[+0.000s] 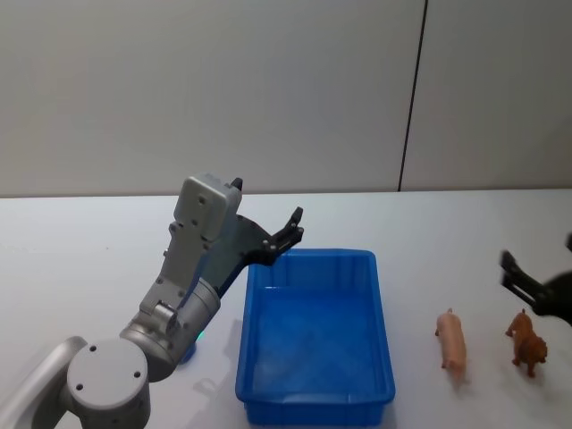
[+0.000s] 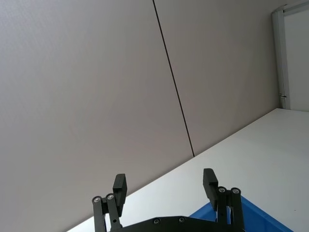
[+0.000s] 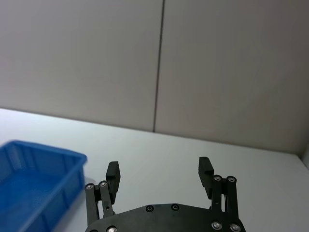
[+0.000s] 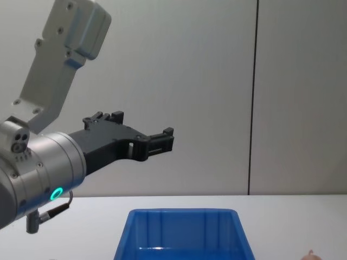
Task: Pick up the two dolls from the table and place them into the box.
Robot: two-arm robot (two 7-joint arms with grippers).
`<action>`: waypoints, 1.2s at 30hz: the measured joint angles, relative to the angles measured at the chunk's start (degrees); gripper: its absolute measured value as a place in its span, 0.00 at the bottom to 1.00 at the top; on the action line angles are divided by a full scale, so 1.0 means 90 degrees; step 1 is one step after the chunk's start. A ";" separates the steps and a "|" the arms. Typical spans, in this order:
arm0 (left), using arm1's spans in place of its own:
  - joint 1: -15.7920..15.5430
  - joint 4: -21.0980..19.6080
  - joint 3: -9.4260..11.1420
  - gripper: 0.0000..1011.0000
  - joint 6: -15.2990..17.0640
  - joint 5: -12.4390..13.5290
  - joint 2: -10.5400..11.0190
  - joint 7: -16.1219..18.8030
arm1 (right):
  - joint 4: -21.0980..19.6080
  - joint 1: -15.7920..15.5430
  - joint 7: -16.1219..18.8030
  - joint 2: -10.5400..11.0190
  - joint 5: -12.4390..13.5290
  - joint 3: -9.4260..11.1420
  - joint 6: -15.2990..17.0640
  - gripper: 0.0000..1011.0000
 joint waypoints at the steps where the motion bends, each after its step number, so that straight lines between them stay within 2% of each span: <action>1: 0.0000 0.0000 0.0000 0.99 0.0000 0.0000 0.0000 0.0000 | -0.0020 -0.0059 -0.0027 0.0048 0.0017 0.0033 0.0014 0.99; 7: 0.0000 0.0000 0.0000 0.99 0.0000 0.0000 0.0000 0.0000 | -0.0135 -0.0540 -0.0219 0.0425 0.0088 0.0285 0.0242 0.99; 15: 0.0000 0.0000 0.0000 0.99 0.0000 0.0000 0.0000 0.0000 | -0.0131 -0.0784 -0.0220 0.0646 0.0023 0.0406 0.0511 0.99; 24: 0.0000 0.0000 0.0000 0.99 0.0000 0.0000 0.0000 0.0000 | 0.0026 -0.0739 0.0068 0.0673 -0.0194 0.0369 0.0803 0.99; 30: 0.0000 0.0000 0.0000 0.99 0.0000 0.0000 0.0000 0.0000 | 0.0190 -0.0618 0.0366 0.0602 -0.0389 0.0268 0.0998 0.99; 36: 0.0000 0.0001 0.0000 0.99 0.0000 0.0000 0.0000 0.0000 | 0.0309 -0.0557 0.0493 0.0545 -0.0511 0.0202 0.1124 0.99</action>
